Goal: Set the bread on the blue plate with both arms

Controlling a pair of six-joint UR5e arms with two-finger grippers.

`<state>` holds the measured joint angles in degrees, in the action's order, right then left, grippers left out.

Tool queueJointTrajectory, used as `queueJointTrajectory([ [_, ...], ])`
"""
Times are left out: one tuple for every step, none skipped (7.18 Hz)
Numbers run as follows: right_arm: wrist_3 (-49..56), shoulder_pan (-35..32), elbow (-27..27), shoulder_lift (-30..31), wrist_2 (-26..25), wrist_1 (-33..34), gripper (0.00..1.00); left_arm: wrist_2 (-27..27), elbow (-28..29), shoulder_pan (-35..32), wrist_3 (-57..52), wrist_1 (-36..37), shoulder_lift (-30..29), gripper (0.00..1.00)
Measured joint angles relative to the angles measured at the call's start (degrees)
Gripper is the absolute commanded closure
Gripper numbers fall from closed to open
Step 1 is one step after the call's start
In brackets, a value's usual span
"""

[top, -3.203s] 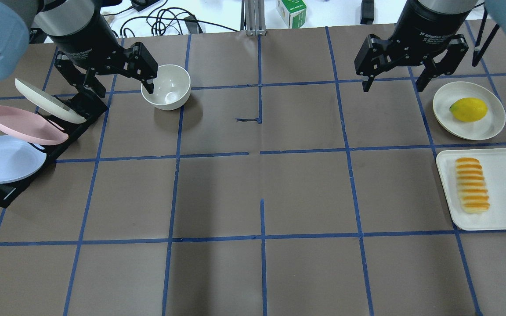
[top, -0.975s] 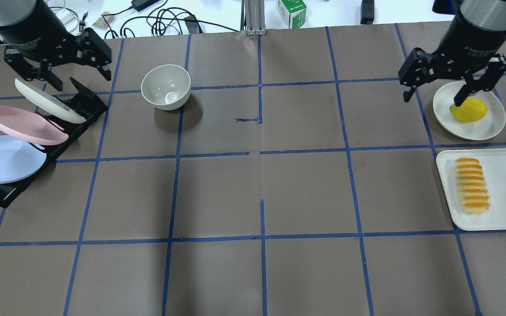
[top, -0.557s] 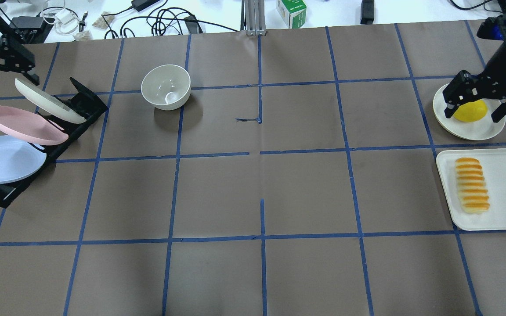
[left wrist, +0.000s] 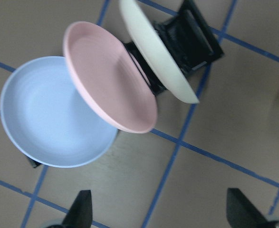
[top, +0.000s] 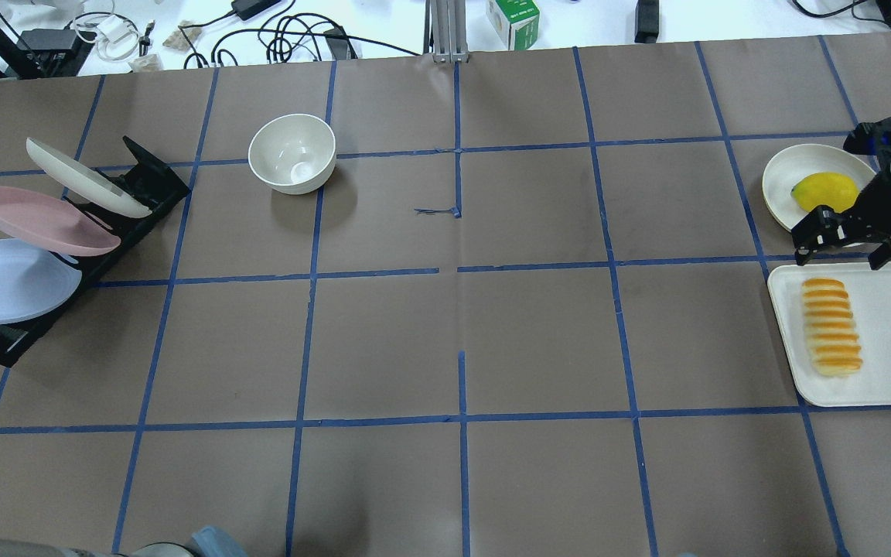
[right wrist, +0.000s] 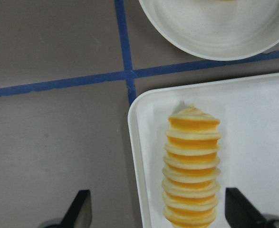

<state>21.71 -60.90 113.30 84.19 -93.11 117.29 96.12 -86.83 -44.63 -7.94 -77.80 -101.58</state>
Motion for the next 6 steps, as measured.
queueJointTrajectory([
  [0.68,1.24,1.23,-1.59,-0.89,1.91,0.0,1.63,0.01,1.87,-0.35,0.34,-2.2,0.0],
  [1.56,2.73,1.68,-3.26,-1.2,2.71,0.0,2.97,-0.09,2.91,-0.47,0.99,-4.26,0.0],
  [2.57,3.83,1.85,-4.61,-1.28,3.28,0.0,3.25,-0.47,3.33,-0.29,1.9,-6.45,0.0],
  [3.14,4.31,1.89,-5.41,-1.36,3.96,0.0,2.3,-0.7,3.45,-0.27,2.46,-8.73,0.0],
  [3.34,4.48,1.91,-5.98,-1.42,4.45,0.0,0.85,-0.75,3.47,-0.44,3.2,-10.54,0.17],
  [3.4,4.58,1.92,-6.97,-1.47,5.41,0.0,0.09,-0.73,3.49,-0.58,4.65,-11.82,0.23],
])
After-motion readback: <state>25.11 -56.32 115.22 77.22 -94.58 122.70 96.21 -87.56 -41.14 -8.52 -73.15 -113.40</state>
